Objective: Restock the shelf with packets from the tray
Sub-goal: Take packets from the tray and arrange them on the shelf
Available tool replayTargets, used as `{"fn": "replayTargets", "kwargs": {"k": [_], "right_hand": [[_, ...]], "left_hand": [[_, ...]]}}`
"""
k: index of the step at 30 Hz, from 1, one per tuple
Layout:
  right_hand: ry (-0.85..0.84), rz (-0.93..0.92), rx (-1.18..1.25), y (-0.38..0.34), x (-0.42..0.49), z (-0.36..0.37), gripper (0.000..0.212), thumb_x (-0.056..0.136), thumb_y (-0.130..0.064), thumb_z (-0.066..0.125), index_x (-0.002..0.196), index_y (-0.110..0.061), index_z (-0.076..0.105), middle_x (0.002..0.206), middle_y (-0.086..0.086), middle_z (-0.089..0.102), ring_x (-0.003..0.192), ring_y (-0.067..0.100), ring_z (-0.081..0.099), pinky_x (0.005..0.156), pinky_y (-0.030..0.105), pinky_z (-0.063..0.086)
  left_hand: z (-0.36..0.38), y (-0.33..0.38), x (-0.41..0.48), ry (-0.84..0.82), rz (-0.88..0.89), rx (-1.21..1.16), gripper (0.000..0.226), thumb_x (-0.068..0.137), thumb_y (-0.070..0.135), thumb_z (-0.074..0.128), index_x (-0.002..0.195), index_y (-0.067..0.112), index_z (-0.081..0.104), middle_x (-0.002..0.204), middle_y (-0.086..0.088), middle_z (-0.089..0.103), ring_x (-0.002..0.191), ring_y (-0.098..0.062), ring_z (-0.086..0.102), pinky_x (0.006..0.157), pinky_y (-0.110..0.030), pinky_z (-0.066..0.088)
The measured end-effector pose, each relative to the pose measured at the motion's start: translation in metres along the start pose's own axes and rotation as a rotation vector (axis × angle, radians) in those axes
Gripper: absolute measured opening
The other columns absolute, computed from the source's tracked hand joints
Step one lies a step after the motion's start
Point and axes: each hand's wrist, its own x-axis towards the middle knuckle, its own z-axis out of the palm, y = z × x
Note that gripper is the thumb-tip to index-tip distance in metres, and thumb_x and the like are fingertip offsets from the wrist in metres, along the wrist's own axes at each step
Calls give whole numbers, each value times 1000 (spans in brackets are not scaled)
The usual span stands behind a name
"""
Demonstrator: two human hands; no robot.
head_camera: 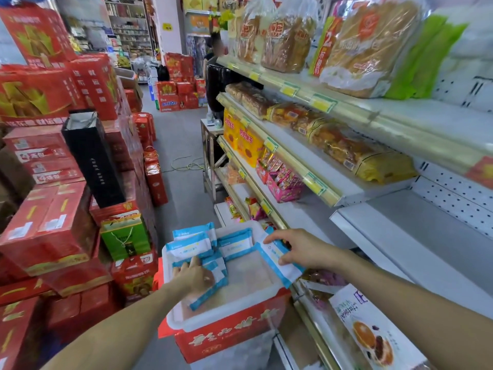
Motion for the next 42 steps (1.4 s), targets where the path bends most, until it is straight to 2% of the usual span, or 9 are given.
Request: {"fn": "replayTargets", "kwargs": {"k": [7, 11, 19, 27, 30, 35, 37, 39, 42], "right_hand": [[2, -17, -7, -6, -6, 0, 59, 88, -14, 78, 137, -40, 59, 133, -11, 53, 102, 5, 59, 65, 14, 41], [-5, -44, -13, -12, -12, -7, 58, 88, -14, 78, 136, -41, 61, 132, -12, 54, 93, -4, 55, 69, 16, 44], [5, -77, -92, -26, -31, -67, 55, 87, -16, 81, 132, -42, 66, 140, -16, 61, 126, 8, 58, 107, 34, 49], [107, -141, -433, -67, -92, -210, 38, 91, -27, 77, 126, -39, 72, 111, -6, 65, 98, 15, 57, 83, 31, 43], [192, -116, -443, -72, -136, -266, 38, 88, -20, 80, 123, -34, 75, 104, -5, 68, 86, 12, 56, 72, 15, 38], [347, 3, -380, -60, -238, -344, 39, 87, -12, 78, 113, -40, 78, 99, -16, 70, 85, 3, 61, 76, 30, 46], [406, 46, -394, -46, -285, -365, 39, 84, -14, 79, 107, -46, 78, 98, -14, 72, 90, 9, 63, 80, 34, 48], [475, 108, -371, -30, -337, -379, 40, 84, -10, 80, 106, -43, 79, 97, -30, 71, 91, -5, 63, 79, 19, 43], [523, 224, -385, -6, -416, -388, 37, 87, -4, 76, 111, -32, 79, 95, -42, 66, 88, -16, 59, 74, 6, 38]], "left_hand": [[8, 4, -7, -155, 82, -335, 38, 90, 4, 71, 100, 41, 77, 139, 5, 54, 119, -21, 56, 105, -29, 51], [2, 14, -10, -132, 150, -290, 43, 89, 2, 67, 104, 42, 75, 140, 6, 54, 119, -21, 57, 104, -28, 51], [-130, 51, -27, 13, 365, -11, 52, 86, 4, 58, 118, 41, 75, 120, 3, 61, 108, -19, 58, 99, -31, 46], [-344, 158, -93, 134, 655, 40, 53, 91, 4, 61, 118, 48, 74, 121, 8, 67, 103, -19, 63, 93, -38, 51], [-400, 212, -122, 183, 721, 32, 55, 93, 1, 62, 115, 50, 75, 131, 14, 65, 111, -24, 63, 98, -43, 50], [-456, 313, -160, 203, 895, 39, 46, 92, 6, 64, 112, 45, 77, 113, 17, 71, 93, -21, 66, 85, -42, 54], [-464, 359, -169, 224, 979, 57, 40, 86, 17, 67, 114, 44, 76, 115, -3, 67, 103, -37, 63, 87, -44, 50], [-466, 409, -181, 225, 1076, 84, 42, 80, 24, 66, 115, 46, 75, 111, -18, 62, 98, -43, 60, 83, -44, 46], [-456, 487, -200, 179, 1214, 38, 42, 85, 9, 68, 112, 40, 78, 123, -4, 69, 114, -34, 62, 104, -46, 47]]}}
